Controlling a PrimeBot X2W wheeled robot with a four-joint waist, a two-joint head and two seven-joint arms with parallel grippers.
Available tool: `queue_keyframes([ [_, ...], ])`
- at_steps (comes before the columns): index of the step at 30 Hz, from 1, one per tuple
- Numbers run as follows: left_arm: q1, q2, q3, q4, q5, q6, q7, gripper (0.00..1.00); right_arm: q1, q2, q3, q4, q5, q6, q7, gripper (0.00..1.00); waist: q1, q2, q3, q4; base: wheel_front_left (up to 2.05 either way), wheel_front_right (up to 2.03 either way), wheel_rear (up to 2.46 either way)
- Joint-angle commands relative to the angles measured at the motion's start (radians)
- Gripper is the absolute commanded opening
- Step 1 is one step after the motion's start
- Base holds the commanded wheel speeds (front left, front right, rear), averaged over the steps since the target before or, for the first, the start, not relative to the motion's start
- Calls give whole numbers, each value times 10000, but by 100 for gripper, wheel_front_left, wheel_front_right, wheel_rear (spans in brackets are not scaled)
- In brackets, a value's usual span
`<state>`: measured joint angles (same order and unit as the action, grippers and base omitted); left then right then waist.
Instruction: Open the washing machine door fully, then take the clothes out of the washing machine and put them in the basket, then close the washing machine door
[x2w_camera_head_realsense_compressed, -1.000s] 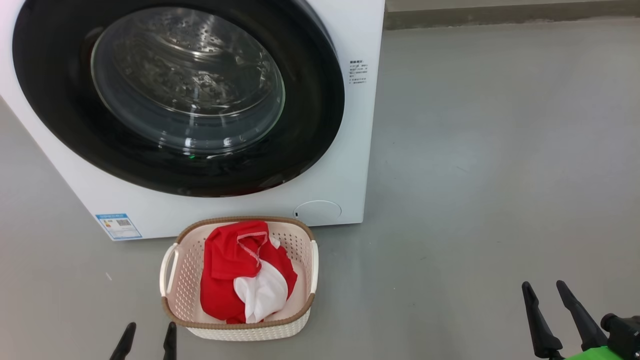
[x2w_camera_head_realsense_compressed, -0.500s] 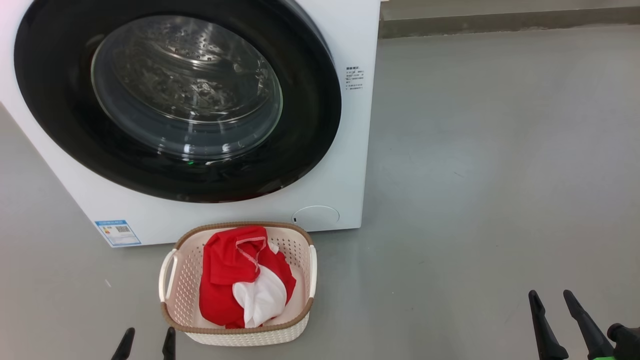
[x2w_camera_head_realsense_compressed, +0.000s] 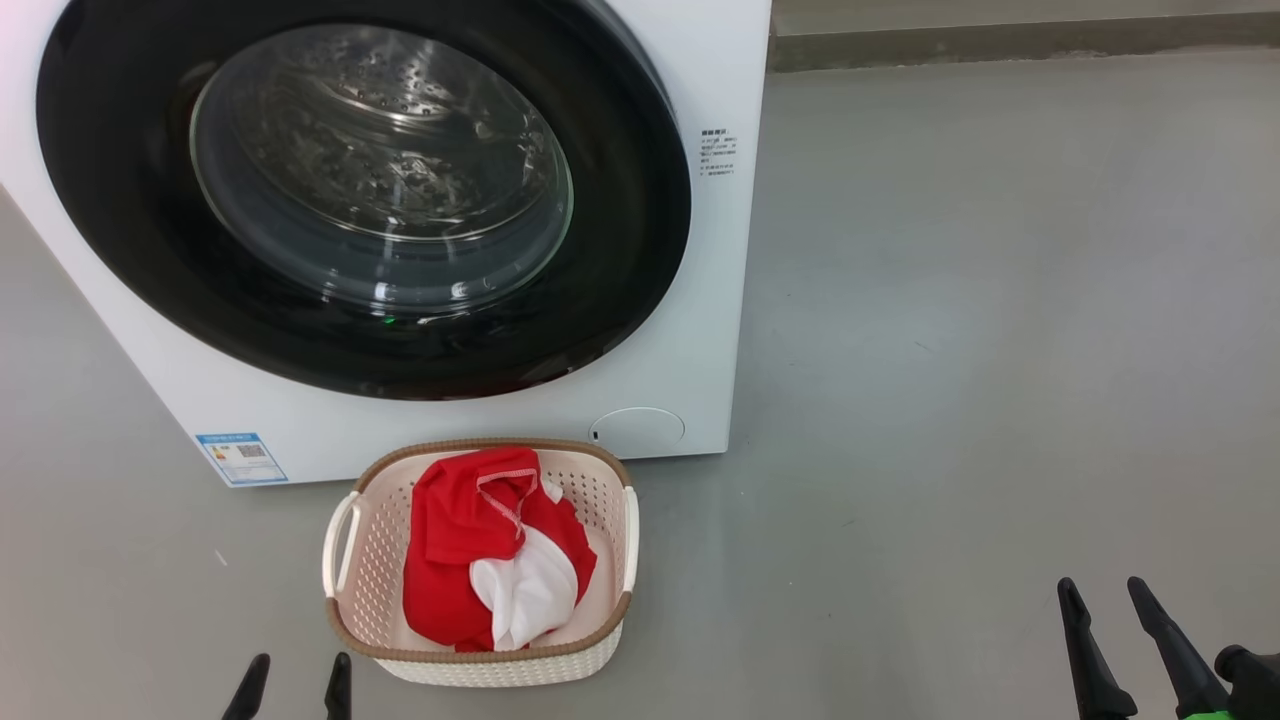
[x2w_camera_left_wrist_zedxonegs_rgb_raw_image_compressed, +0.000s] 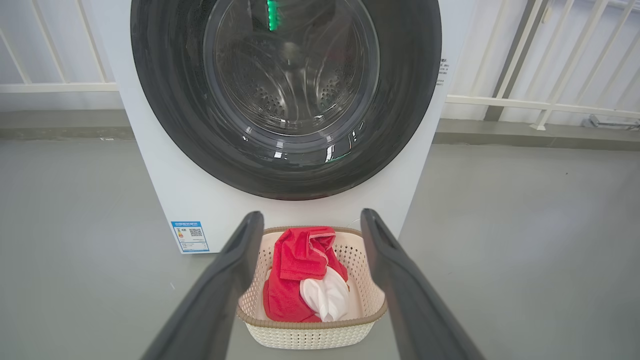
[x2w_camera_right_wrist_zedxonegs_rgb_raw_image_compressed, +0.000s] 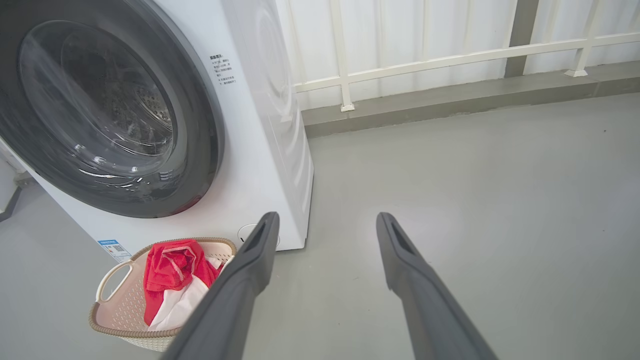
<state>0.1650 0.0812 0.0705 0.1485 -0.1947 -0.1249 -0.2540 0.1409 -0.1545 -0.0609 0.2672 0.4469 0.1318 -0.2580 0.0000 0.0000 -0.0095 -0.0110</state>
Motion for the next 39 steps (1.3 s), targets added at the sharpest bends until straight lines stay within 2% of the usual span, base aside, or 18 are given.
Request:
queue_keyframes([
  [1, -177, 109, 330, -282, -61, -57, -78, 100, -41, -200, 151, -266, -52, -11, -38, 100, 0, 0, 1, 0, 0, 0, 0],
  [13, -132, 74, 404, -461, -126, -57, -78, 100, -41, -223, 163, -319, -77, -11, -38, 100, 0, 0, -10, -65, 0, 0, 0],
  [14, -133, 71, 391, -471, -120, -57, -78, 0, -32, -224, 154, -328, -80, -11, -38, 0, 0, 0, -7, -60, 0, 0, 0],
  [15, 2, -14, 30, -151, -99, 2, 3, 0, 15, 12, 16, -47, 7, 0, 2, 0, 0, 0, -9, -63, 0, 0, 0],
  [20, 2, -215, -87, 459, -129, 11, 85, 0, 59, 364, 140, 551, 33, 0, 39, 0, 0, 0, -9, -64, 0, 0, 0],
  [27, -141, -220, -50, 477, -914, 7, 295, 0, -72, 402, 99, 494, 683, -1, 249, 0, 22, 0, -26, -54, 0, 0, 0],
  [31, -230, -223, -36, 499, -1363, 5, 408, 0, -156, 424, 79, 476, 1055, -1, 365, 0, 2, 0, -2, -48, 0, 0, 0],
  [39, -412, -229, -5, 535, -2260, 1, 634, 0, -327, 467, 37, 431, 1795, -2, 599, 0, 0, 0, 11, -37, 0, 0, 0],
])
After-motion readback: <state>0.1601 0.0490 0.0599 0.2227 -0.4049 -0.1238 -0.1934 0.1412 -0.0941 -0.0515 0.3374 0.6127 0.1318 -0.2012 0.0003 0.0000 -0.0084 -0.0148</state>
